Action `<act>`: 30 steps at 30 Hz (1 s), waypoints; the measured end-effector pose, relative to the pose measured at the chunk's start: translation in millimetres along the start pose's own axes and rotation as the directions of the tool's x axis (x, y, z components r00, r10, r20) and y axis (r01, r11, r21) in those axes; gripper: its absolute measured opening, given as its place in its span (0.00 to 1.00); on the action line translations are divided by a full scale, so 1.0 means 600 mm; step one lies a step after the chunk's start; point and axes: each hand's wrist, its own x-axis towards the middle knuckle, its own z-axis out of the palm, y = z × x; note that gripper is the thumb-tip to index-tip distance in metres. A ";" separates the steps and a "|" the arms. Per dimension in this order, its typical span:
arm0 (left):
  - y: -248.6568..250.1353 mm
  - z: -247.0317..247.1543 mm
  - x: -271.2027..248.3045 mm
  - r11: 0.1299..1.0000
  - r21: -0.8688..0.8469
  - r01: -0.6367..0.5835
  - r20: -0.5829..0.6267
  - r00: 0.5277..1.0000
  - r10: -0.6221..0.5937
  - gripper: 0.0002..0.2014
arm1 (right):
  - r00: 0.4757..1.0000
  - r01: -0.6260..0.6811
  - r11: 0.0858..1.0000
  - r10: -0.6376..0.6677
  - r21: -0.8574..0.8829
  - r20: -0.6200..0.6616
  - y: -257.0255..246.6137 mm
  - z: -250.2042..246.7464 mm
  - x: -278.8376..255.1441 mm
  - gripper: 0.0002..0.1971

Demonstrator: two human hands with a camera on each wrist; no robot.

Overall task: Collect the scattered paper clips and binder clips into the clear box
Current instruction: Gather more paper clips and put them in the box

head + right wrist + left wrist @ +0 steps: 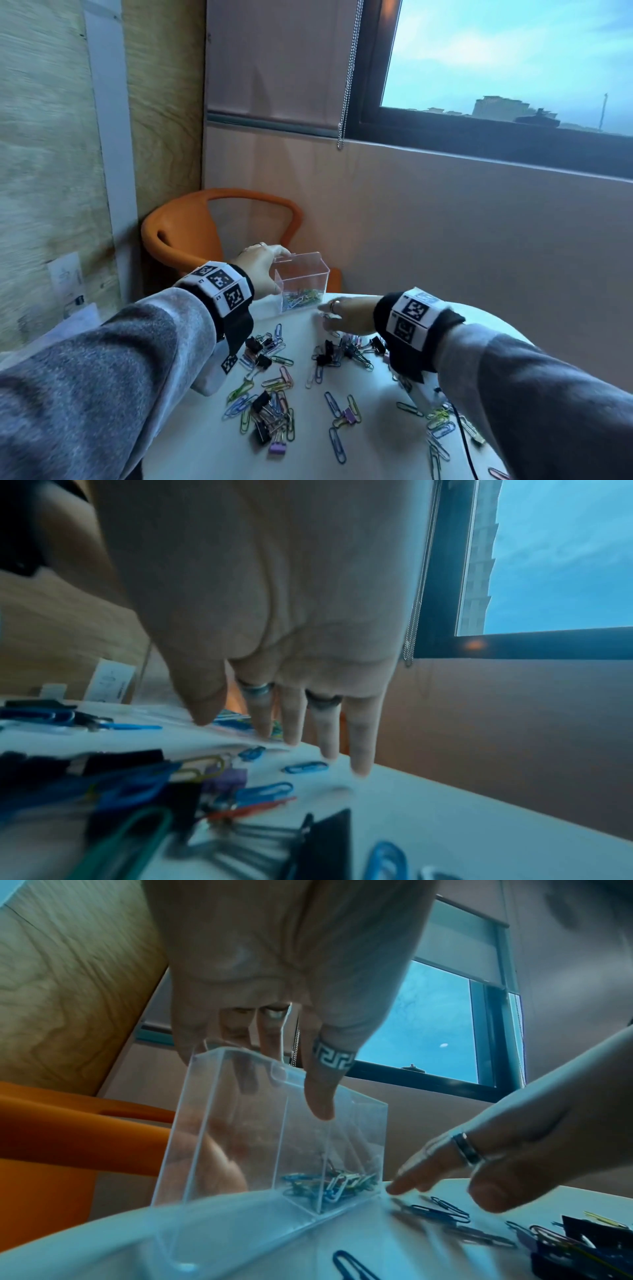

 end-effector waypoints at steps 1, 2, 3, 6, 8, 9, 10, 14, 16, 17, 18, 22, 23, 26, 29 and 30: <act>0.000 0.001 -0.001 1.000 0.001 0.001 0.009 1.000 -0.001 0.33 | 1.000 -0.011 1.000 0.011 -0.006 0.016 0.001 0.005 -0.001 0.24; 0.000 0.002 -0.001 1.000 -0.004 -0.002 0.010 1.000 0.002 0.32 | 1.000 -0.016 1.000 0.015 0.010 0.016 0.000 0.011 -0.007 0.22; -0.001 0.002 -0.002 1.000 -0.012 -0.007 0.011 1.000 0.007 0.32 | 1.000 -0.016 0.999 0.016 0.033 0.011 -0.001 0.016 -0.017 0.22; 0.003 -0.002 -0.006 0.999 -0.028 -0.020 0.048 0.999 0.021 0.30 | 1.000 0.009 0.999 -0.009 0.035 -0.009 0.002 0.030 -0.054 0.22; 0.007 -0.003 -0.010 0.999 -0.036 -0.041 0.077 0.996 0.044 0.28 | 1.000 0.027 1.000 -0.027 0.014 -0.002 0.002 0.037 -0.076 0.22; 0.009 -0.002 -0.013 0.998 -0.031 -0.054 0.088 0.995 0.057 0.28 | 0.999 0.038 0.999 -0.038 0.002 0.001 -0.001 0.037 -0.086 0.22; 0.013 -0.001 -0.016 0.998 -0.023 -0.064 0.099 0.993 0.066 0.28 | 0.999 0.053 0.999 -0.053 -0.006 0.001 -0.005 0.036 -0.095 0.21; 0.029 0.003 -0.023 0.997 0.000 -0.083 0.140 0.987 0.083 0.31 | 0.991 0.113 0.994 -0.113 -0.010 -0.072 -0.026 0.028 -0.116 0.21; 0.037 0.000 -0.029 0.995 0.020 -0.099 0.156 0.983 0.095 0.32 | 0.988 0.125 0.992 -0.128 -0.030 -0.088 -0.033 0.026 -0.116 0.22; 0.039 -0.002 -0.032 0.994 0.031 -0.104 0.159 0.982 0.098 0.33 | 0.988 0.125 0.991 -0.128 -0.037 -0.083 -0.035 0.027 -0.116 0.22; 0.039 -0.006 -0.035 0.993 0.038 -0.109 0.142 0.985 0.103 0.34 | 0.989 0.126 0.991 -0.129 -0.043 -0.078 -0.035 0.028 -0.116 0.22; 0.033 -0.029 -0.076 0.987 0.011 -0.161 -0.183 0.970 0.160 0.22 | 0.986 0.142 0.990 -0.144 -0.028 -0.081 -0.031 0.033 -0.122 0.21; 0.030 -0.033 -0.093 0.974 -0.011 -0.224 -0.260 0.942 0.214 0.16 | 0.984 0.152 0.988 -0.154 -0.026 -0.088 -0.032 0.033 -0.123 0.21; 0.021 -0.036 -0.146 0.940 -0.029 -0.340 -0.188 0.926 0.329 0.06 | 0.973 0.195 0.981 -0.195 -0.012 -0.124 -0.051 0.032 -0.115 0.22; 0.004 -0.025 -0.172 0.973 0.088 -0.211 0.119 0.972 0.200 0.10 | 0.964 0.212 0.977 -0.213 -0.025 -0.158 -0.080 0.029 -0.088 0.24; -0.002 -0.021 -0.176 0.980 0.139 -0.139 0.237 0.966 0.103 0.14 | 0.964 0.212 0.977 -0.215 -0.037 -0.155 -0.090 0.027 -0.077 0.25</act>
